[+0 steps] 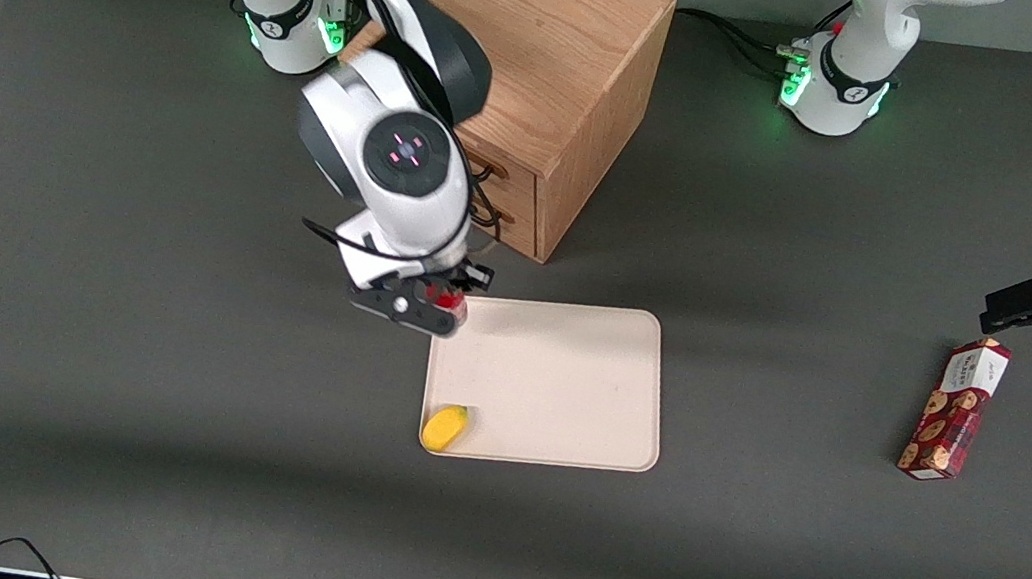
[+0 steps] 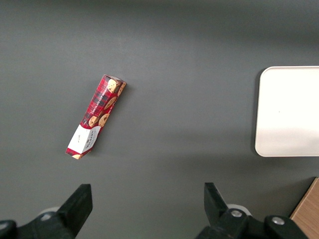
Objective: Place coke bottle on tray
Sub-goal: 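Swing the held bottle over to the white tray's corner, then lower the bottle upright onto the tray and open the right gripper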
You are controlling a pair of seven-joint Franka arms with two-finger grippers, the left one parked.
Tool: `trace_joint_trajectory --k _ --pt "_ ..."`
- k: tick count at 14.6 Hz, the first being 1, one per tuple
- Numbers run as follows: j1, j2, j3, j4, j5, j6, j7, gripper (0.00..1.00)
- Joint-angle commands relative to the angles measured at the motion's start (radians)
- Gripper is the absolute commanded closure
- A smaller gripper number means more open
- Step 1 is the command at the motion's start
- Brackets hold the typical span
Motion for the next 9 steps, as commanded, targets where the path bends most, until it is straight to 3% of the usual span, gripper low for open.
trace_joint_trajectory --k 1,9 --pt "0.011 0.008 -0.006 -0.010 -0.030 0.061 0.007 1.00" --pt "0.008 0.045 -0.021 -0.088 -0.087 0.184 0.002 1.00"
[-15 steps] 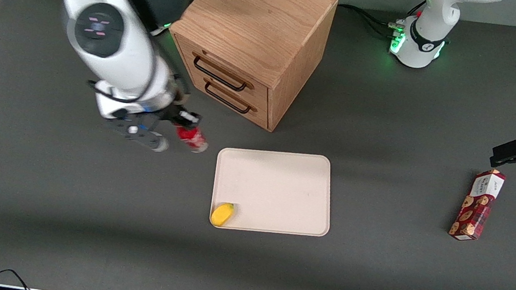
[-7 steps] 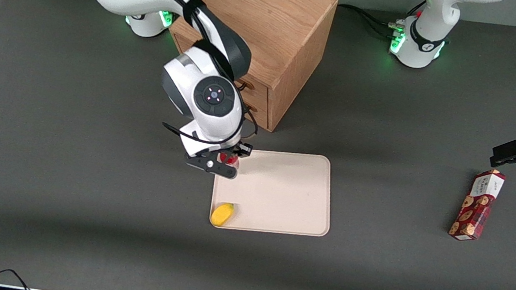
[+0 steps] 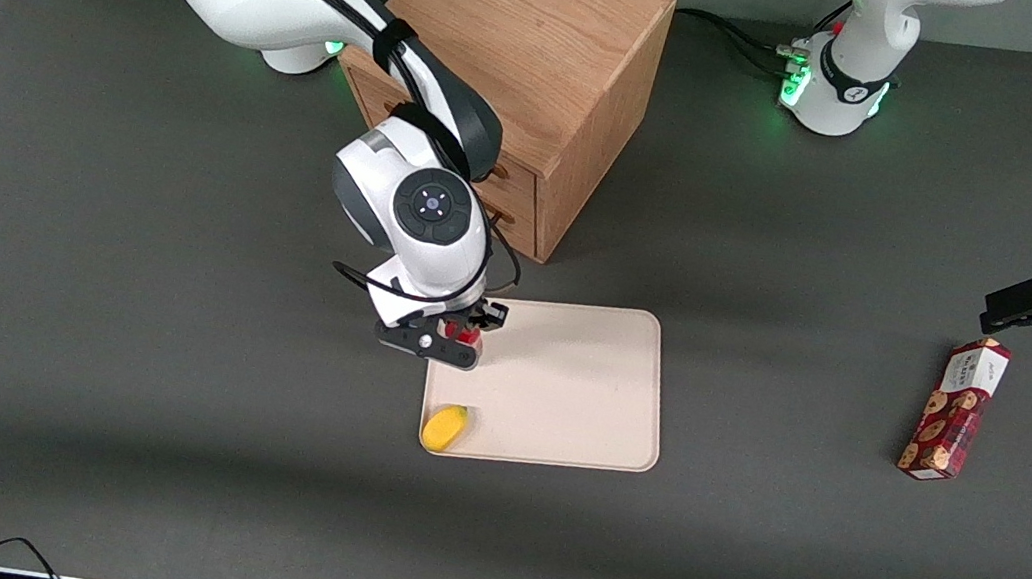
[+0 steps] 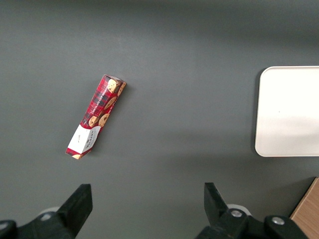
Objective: Place coke bottle on tray
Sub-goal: 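Lower the bottle upright onto the tray and open the right gripper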
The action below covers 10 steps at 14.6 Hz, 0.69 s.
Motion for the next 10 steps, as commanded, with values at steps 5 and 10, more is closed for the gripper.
trace_joint_trajectory --k 5,10 --pt "-0.001 0.001 -0.005 -0.037 -0.041 0.058 0.005 0.21" --pt "-0.004 -0.104 -0.030 -0.090 -0.049 0.047 -0.061 0.00"
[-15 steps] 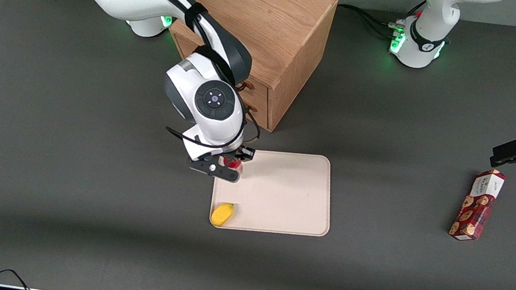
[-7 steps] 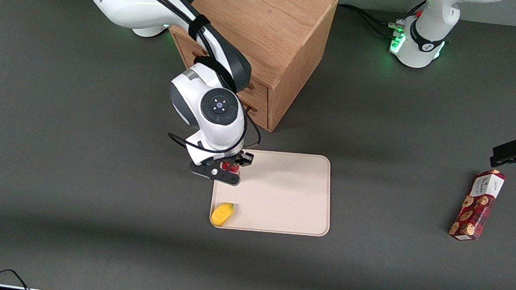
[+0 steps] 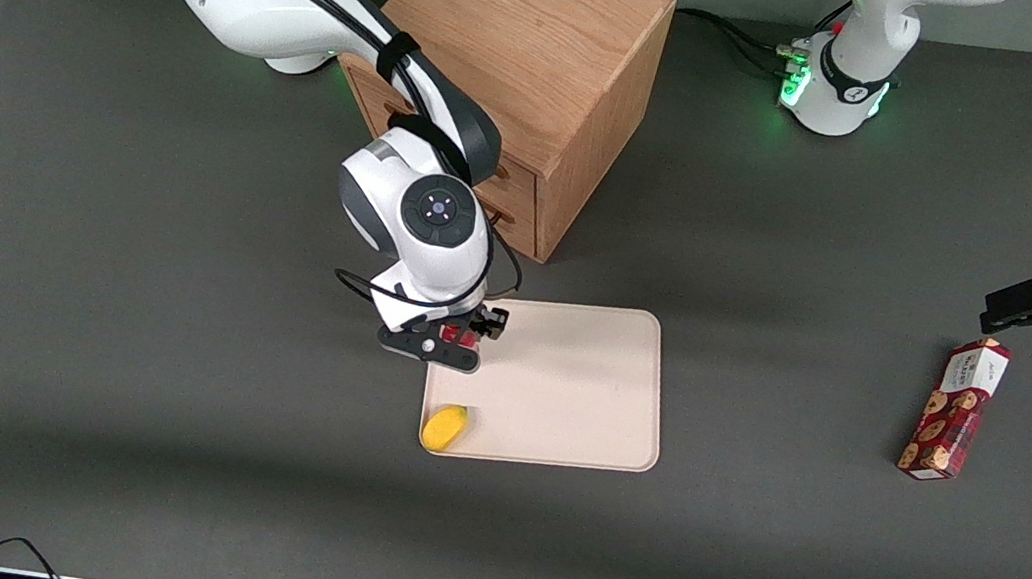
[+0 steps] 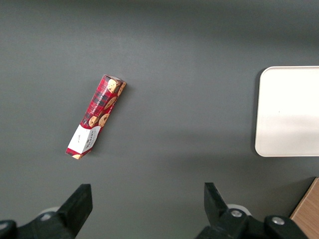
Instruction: Place coke bottle on tray
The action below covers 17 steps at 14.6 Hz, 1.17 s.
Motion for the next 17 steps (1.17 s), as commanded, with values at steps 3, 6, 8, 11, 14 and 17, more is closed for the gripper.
trace_joint_trajectory --k 3,6,8,11,14,17 --pt "-0.037 -0.240 -0.077 -0.158 0.056 -0.026 -0.247 0.00" --pt "-0.076 -0.370 -0.262 -0.164 0.308 -0.135 -0.636 0.00" --pt "-0.077 -0.462 -0.400 -0.208 0.393 -0.191 -0.811 0.00" --pt "-0.074 -0.585 -0.544 -0.308 0.401 -0.191 -0.956 0.00" --pt "-0.082 -0.691 -0.655 -0.395 0.402 -0.188 -1.068 0.00" --pt "-0.149 -0.748 -0.675 -0.414 0.402 -0.189 -1.068 0.00"
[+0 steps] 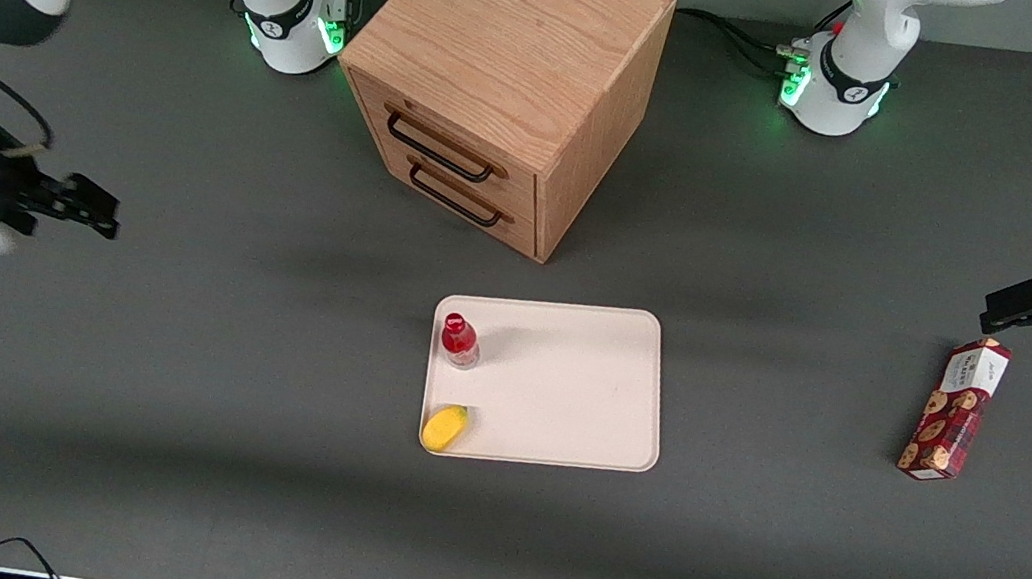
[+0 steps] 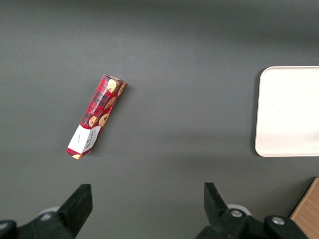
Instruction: Place coke bottle on tray
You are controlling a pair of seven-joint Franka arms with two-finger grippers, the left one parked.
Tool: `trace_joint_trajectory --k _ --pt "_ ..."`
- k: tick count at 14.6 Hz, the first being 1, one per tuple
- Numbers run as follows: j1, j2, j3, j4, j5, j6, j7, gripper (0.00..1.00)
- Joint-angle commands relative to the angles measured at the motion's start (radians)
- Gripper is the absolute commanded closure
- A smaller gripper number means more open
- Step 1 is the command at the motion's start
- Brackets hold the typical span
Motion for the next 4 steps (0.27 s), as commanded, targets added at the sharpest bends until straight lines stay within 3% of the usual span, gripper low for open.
trace_joint_trajectory --k 1,4 --pt "-0.033 -0.080 -0.017 -0.066 0.022 0.021 -0.018 0.00" --pt "-0.033 -0.080 -0.025 -0.066 0.021 0.020 -0.012 0.00"
